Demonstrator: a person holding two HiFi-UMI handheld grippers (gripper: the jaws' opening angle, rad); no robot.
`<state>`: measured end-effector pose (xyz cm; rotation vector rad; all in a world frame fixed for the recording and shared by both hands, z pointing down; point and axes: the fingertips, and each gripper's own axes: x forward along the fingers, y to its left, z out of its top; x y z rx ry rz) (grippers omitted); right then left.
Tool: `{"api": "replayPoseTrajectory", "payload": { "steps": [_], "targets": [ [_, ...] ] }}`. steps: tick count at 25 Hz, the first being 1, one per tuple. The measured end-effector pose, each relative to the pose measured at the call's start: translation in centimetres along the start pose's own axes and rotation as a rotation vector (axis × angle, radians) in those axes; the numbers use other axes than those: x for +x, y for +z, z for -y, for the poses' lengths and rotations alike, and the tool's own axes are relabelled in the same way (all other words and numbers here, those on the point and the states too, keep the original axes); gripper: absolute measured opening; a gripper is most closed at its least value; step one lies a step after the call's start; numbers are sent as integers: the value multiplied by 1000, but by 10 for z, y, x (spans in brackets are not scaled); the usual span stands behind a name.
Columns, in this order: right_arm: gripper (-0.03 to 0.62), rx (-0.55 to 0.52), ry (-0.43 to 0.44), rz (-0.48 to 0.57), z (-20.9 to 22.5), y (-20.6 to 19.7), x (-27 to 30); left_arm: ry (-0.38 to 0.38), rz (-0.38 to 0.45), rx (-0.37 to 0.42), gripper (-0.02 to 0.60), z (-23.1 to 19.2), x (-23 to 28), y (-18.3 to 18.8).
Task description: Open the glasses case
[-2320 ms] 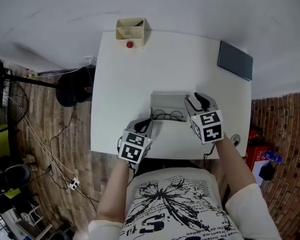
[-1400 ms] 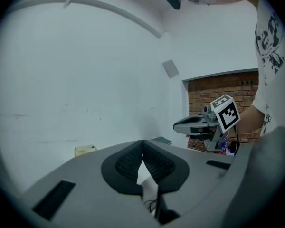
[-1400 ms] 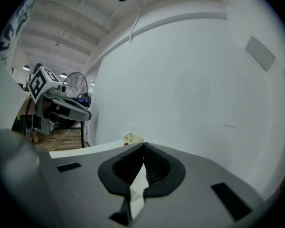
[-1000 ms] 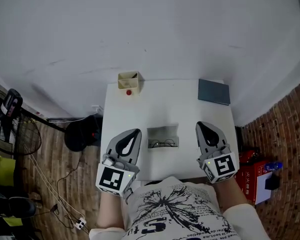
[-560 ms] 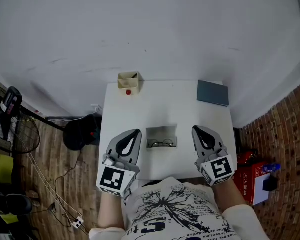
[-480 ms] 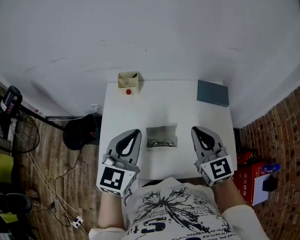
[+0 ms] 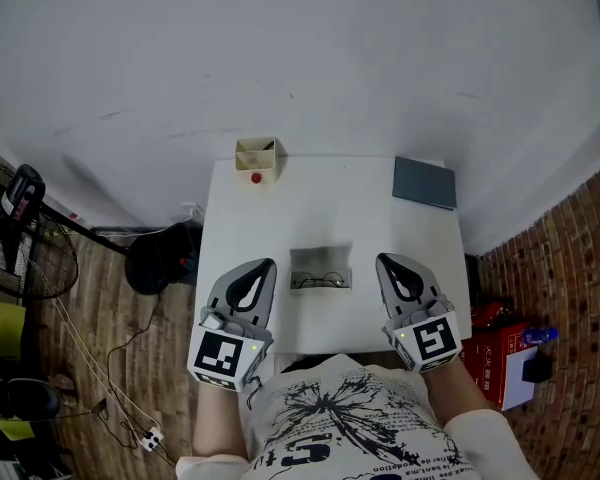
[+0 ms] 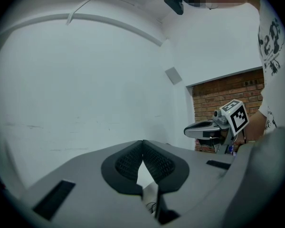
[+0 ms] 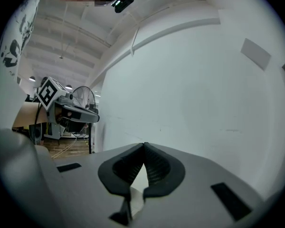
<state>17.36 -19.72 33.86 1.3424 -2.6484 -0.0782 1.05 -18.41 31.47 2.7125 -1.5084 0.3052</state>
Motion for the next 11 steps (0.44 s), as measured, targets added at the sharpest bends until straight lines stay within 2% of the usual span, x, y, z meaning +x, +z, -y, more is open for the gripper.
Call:
{"api": "replayPoseTrajectory", "payload": {
  "steps": [6, 11],
  "targets": [
    [11, 26, -7, 20, 2, 2, -8, -6, 34, -5, 14, 9, -2, 5],
    [11, 20, -17, 24, 5, 2, -12, -17, -19, 18, 14, 15, -4, 0]
  ]
}}
